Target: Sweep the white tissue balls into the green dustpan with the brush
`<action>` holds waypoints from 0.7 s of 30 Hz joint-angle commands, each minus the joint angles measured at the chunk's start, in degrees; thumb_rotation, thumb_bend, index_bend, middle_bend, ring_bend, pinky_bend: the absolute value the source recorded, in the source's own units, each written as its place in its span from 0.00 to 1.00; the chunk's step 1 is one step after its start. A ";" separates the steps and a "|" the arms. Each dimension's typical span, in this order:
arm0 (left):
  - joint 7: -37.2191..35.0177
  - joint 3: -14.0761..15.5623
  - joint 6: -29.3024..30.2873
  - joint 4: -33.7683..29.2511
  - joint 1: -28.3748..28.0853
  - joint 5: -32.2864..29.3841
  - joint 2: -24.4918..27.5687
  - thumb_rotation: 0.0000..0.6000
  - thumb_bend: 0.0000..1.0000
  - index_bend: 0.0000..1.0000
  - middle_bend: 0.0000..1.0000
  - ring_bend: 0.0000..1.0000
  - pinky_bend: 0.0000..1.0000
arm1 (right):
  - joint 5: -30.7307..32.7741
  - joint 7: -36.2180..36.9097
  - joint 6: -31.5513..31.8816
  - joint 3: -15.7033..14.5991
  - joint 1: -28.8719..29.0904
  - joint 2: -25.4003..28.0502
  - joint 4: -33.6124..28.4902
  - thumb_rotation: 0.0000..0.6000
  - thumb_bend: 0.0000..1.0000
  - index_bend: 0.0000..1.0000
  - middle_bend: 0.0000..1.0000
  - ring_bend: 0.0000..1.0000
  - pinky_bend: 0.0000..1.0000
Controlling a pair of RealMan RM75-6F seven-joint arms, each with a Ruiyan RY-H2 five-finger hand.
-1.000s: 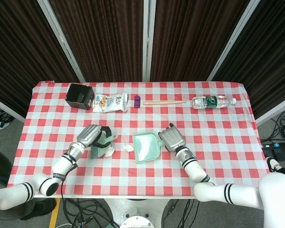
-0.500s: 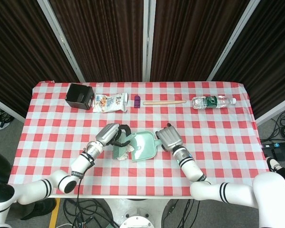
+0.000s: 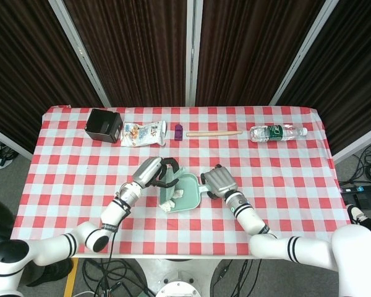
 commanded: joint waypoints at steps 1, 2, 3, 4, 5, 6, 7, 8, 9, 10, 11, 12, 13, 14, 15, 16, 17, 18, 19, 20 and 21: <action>1.58 0.96 1.50 -2.43 1.81 -0.13 2.51 1.00 0.48 0.59 0.57 0.78 0.91 | -1.10 0.39 -0.30 -0.42 0.10 0.72 -0.02 1.00 0.40 0.72 0.62 0.40 0.20; 2.03 1.23 1.86 -3.34 2.47 -0.46 3.26 1.00 0.48 0.59 0.57 0.78 0.91 | -1.26 0.36 -0.34 -0.54 0.19 0.87 -0.01 1.00 0.40 0.72 0.62 0.40 0.20; 2.51 1.61 2.51 -4.71 3.49 -0.94 4.19 1.00 0.48 0.59 0.57 0.78 0.91 | -1.37 0.19 -0.44 -0.77 0.36 1.02 0.02 1.00 0.40 0.72 0.62 0.40 0.20; 2.76 1.93 2.95 -5.81 4.29 -1.35 4.87 1.00 0.48 0.59 0.57 0.78 0.91 | -1.43 0.05 -0.51 -0.94 0.49 1.08 0.06 1.00 0.40 0.72 0.62 0.40 0.20; 3.00 2.26 3.34 -6.89 5.12 -1.84 5.54 1.00 0.48 0.58 0.57 0.78 0.91 | -1.44 -0.11 -0.55 -1.12 0.61 1.08 0.12 1.00 0.40 0.72 0.62 0.40 0.20; 3.33 2.69 3.86 -8.21 6.21 -2.54 6.33 1.00 0.49 0.58 0.57 0.78 0.91 | -1.45 -0.31 -0.61 -1.35 0.77 1.06 0.20 1.00 0.40 0.72 0.62 0.40 0.20; 3.68 3.03 4.21 -9.05 6.99 -3.06 6.82 1.00 0.49 0.58 0.57 0.78 0.91 | -1.41 -0.39 -0.64 -1.49 0.86 1.01 0.25 1.00 0.40 0.72 0.62 0.40 0.20; 4.15 3.38 4.56 -9.76 7.71 -3.57 7.21 1.00 0.49 0.58 0.57 0.78 0.91 | -1.36 -0.45 -0.65 -1.60 0.95 0.95 0.29 1.00 0.40 0.72 0.62 0.40 0.20; 4.98 3.72 5.16 -10.34 8.56 -4.21 7.42 1.00 0.49 0.58 0.57 0.78 0.91 | -1.30 -0.50 -0.66 -1.71 1.06 0.87 0.33 1.00 0.40 0.72 0.62 0.40 0.20; 5.64 3.95 5.69 -10.50 9.11 -4.56 7.33 1.00 0.49 0.58 0.57 0.78 0.91 | -1.26 -0.54 -0.66 -1.77 1.16 0.81 0.37 1.00 0.40 0.72 0.62 0.40 0.20; 6.27 4.13 6.15 -10.44 9.53 -4.83 7.05 1.00 0.49 0.58 0.57 0.78 0.91 | -1.19 -0.58 -0.66 -1.81 1.26 0.76 0.42 1.00 0.40 0.72 0.62 0.40 0.20; 6.92 4.36 6.84 -10.14 9.98 -4.92 6.41 1.00 0.49 0.58 0.57 0.78 0.91 | -1.08 -0.63 -0.61 -1.84 1.39 0.65 0.48 1.00 0.40 0.72 0.62 0.40 0.20; 7.23 4.45 7.28 -9.81 10.21 -4.90 5.77 1.00 0.49 0.58 0.57 0.78 0.91 | -0.97 -0.67 -0.57 -1.86 1.48 0.57 0.52 1.00 0.40 0.72 0.62 0.40 0.20; 7.39 4.49 7.61 -9.44 10.34 -4.83 5.06 1.00 0.49 0.58 0.57 0.78 0.91 | -0.83 -0.69 -0.52 -1.86 1.56 0.49 0.53 1.00 0.40 0.72 0.62 0.40 0.20; 7.43 4.44 8.10 -8.89 10.39 -4.53 4.04 1.00 0.49 0.58 0.57 0.78 0.91 | -0.59 -0.72 -0.47 -1.85 1.68 0.40 0.55 1.00 0.40 0.72 0.62 0.40 0.20; 7.39 4.33 8.59 -8.40 10.38 -4.22 3.18 1.00 0.49 0.58 0.57 0.78 0.91 | -0.37 -0.75 -0.46 -1.83 1.78 0.35 0.53 1.00 0.40 0.72 0.62 0.40 0.20; 7.41 4.23 9.07 -7.82 10.32 -3.83 2.27 1.00 0.49 0.58 0.57 0.78 0.91 | -0.12 -0.76 -0.44 -1.78 1.87 0.32 0.46 1.00 0.40 0.72 0.62 0.40 0.20; 7.36 4.05 9.62 -6.98 10.17 -3.35 1.01 1.00 0.49 0.58 0.57 0.78 0.91 | 0.17 -0.79 -0.38 -1.73 1.99 0.30 0.35 1.00 0.40 0.72 0.62 0.40 0.20; 7.25 3.91 9.90 -6.38 10.02 -3.04 0.10 1.00 0.49 0.58 0.57 0.78 0.91 | 0.36 -0.85 -0.29 -1.72 2.08 0.29 0.30 1.00 0.40 0.72 0.62 0.40 0.20; 7.11 3.80 10.02 -5.80 9.81 -2.73 -0.72 1.00 0.50 0.58 0.57 0.78 0.91 | 0.56 -0.91 -0.23 -1.70 2.17 0.27 0.25 1.00 0.40 0.72 0.62 0.40 0.20; 6.81 3.58 10.05 -5.07 9.48 -2.39 -1.72 1.00 0.50 0.58 0.57 0.78 0.91 | 0.87 -0.90 -0.22 -1.67 2.27 0.25 0.16 1.00 0.40 0.72 0.62 0.40 0.20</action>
